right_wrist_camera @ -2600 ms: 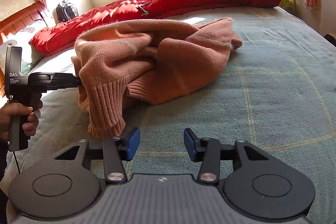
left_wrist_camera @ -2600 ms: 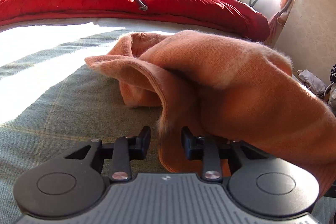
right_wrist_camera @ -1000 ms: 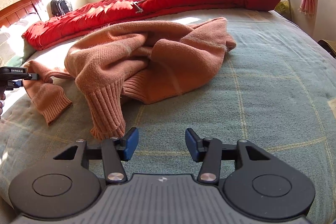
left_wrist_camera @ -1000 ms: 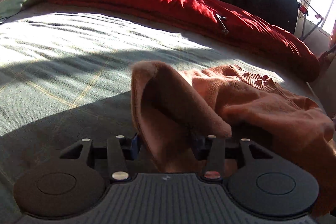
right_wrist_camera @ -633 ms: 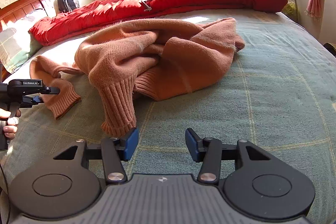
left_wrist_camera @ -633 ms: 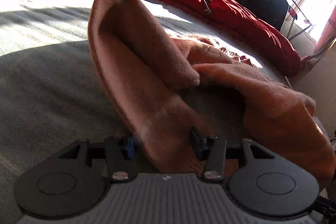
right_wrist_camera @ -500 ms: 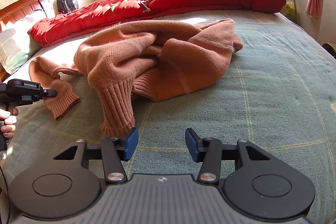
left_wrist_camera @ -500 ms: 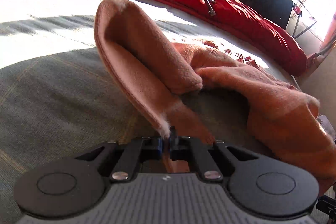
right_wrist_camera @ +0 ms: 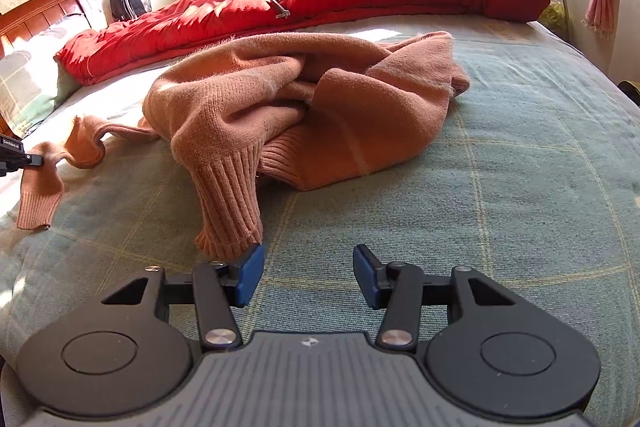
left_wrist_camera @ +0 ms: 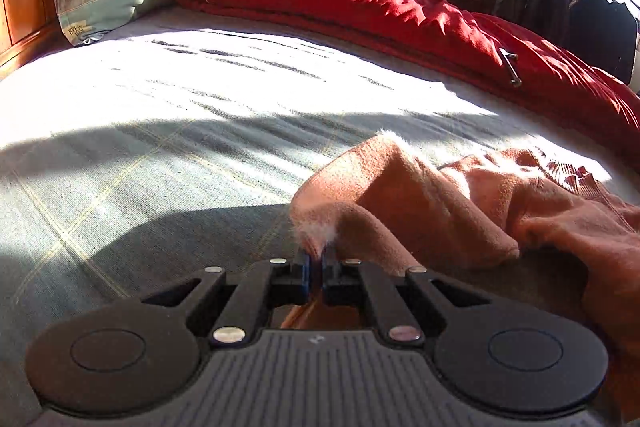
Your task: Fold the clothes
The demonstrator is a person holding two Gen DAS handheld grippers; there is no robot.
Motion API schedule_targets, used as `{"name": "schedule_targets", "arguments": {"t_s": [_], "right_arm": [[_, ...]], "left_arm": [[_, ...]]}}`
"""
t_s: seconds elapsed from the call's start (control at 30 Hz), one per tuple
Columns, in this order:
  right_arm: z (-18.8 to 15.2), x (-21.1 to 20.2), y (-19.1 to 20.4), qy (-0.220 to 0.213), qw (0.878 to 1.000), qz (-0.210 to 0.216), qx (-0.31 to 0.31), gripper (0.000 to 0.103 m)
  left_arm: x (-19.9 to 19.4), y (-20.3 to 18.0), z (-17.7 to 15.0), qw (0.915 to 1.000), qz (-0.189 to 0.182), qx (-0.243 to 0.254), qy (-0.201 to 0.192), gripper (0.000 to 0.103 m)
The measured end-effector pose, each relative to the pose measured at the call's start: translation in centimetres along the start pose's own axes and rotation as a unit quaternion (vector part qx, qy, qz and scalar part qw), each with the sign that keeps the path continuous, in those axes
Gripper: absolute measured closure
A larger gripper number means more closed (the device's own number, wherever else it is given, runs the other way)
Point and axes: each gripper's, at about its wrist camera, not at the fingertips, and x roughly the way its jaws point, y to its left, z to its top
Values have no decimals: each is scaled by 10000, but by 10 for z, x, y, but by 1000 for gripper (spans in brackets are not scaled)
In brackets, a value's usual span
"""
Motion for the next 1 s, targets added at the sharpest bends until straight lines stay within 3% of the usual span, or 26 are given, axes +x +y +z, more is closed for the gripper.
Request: {"name": "schedule_targets", "arguments": {"t_s": [0.33, 0.4, 0.5, 0.67, 0.73, 0.8, 0.9, 1.0], "right_arm": [[3, -2, -4, -165, 9996, -240, -41, 47], [3, -3, -3, -225, 9992, -302, -129, 47], [5, -3, -5, -260, 9989, -351, -162, 46], [8, 0, -10, -253, 9987, -408, -195, 40], [7, 3, -10, -243, 9982, -390, -385, 36], [6, 5, -10, -180, 9973, -446, -549, 36], [14, 9, -18, -197, 9980, -364, -486, 36], [24, 13, -26, -224, 9986, -267, -398, 36]], "left_arm": [[24, 49, 25, 9958, 889, -230, 9, 100], [29, 57, 26, 9948, 960, -333, 36, 98], [27, 50, 20, 9954, 955, -61, -42, 94], [12, 38, 14, 9952, 803, 486, -275, 89], [4, 33, 11, 9946, 625, 746, -348, 74], [-3, 27, 7, 9937, 516, 915, -383, 64], [-18, 9, -1, 9920, 281, 1176, -370, 64], [-34, -17, -16, 9893, -287, 1387, -342, 62]]}}
